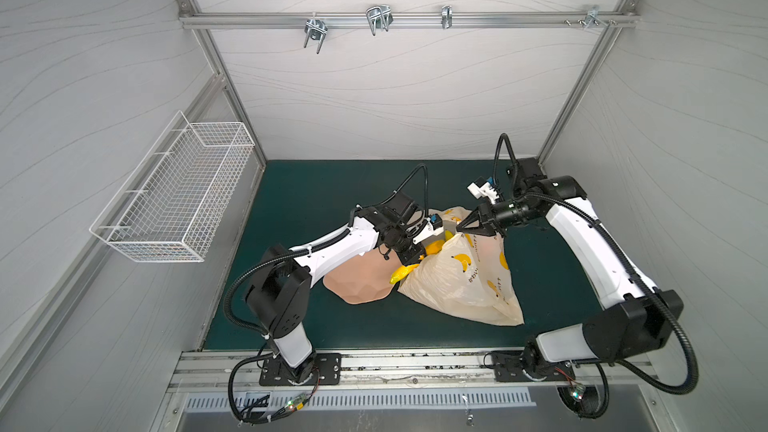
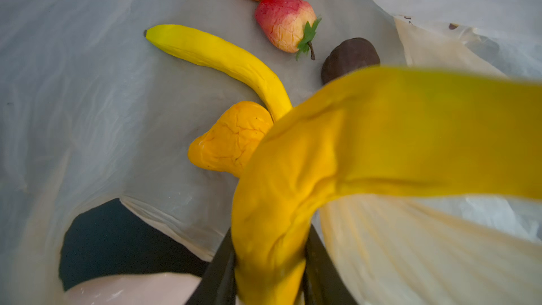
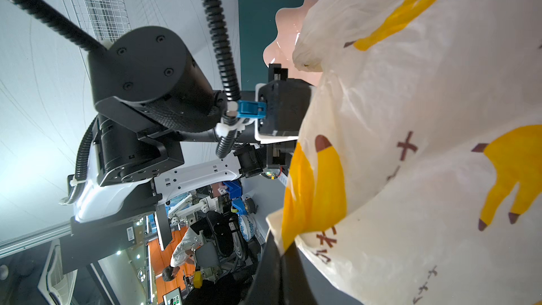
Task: Place the fruits into the plastic bag
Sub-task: 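Carry the banana with the left gripper down into the bag mouth, then open the left gripper to drop the banana inside the bag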
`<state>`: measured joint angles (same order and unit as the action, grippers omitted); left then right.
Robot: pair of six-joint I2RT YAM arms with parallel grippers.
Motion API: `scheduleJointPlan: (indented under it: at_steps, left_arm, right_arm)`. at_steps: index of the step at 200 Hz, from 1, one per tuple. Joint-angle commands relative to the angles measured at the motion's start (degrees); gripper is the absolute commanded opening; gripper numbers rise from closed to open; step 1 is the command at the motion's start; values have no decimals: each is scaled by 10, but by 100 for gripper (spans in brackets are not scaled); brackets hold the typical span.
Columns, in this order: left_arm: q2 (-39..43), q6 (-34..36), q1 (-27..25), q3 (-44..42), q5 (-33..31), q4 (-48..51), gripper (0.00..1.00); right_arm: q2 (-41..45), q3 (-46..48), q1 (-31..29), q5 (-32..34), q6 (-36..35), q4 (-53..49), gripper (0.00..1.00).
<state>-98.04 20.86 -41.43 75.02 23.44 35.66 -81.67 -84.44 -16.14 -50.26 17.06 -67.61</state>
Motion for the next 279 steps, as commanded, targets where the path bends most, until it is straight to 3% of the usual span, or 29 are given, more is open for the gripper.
scheduleJointPlan:
  at_steps: [1, 63, 161, 206, 256, 279]
  left_arm:
    - [-26, 5, -11, 40, -13, 0, 20]
    - [-131, -129, -17, 145, 29, 41, 20]
    - [-206, -352, -17, 227, 11, 28, 16]
    - [-206, -447, -20, 215, 72, 3, 18]
    - [-184, -493, -24, 163, 136, -19, 29]
    - [-177, -497, -25, 145, 152, -28, 45]
  right_arm:
    - [-6, -13, -4, -11, -5, -15, 0]
    - [-11, -8, -17, -12, 6, 0, 0]
    - [-8, 1, -20, -21, 7, 11, 0]
    - [-8, 2, -19, -23, 6, 13, 0]
    - [-6, 4, -16, -22, 9, 23, 0]
    - [-9, 4, -15, -23, 9, 25, 0]
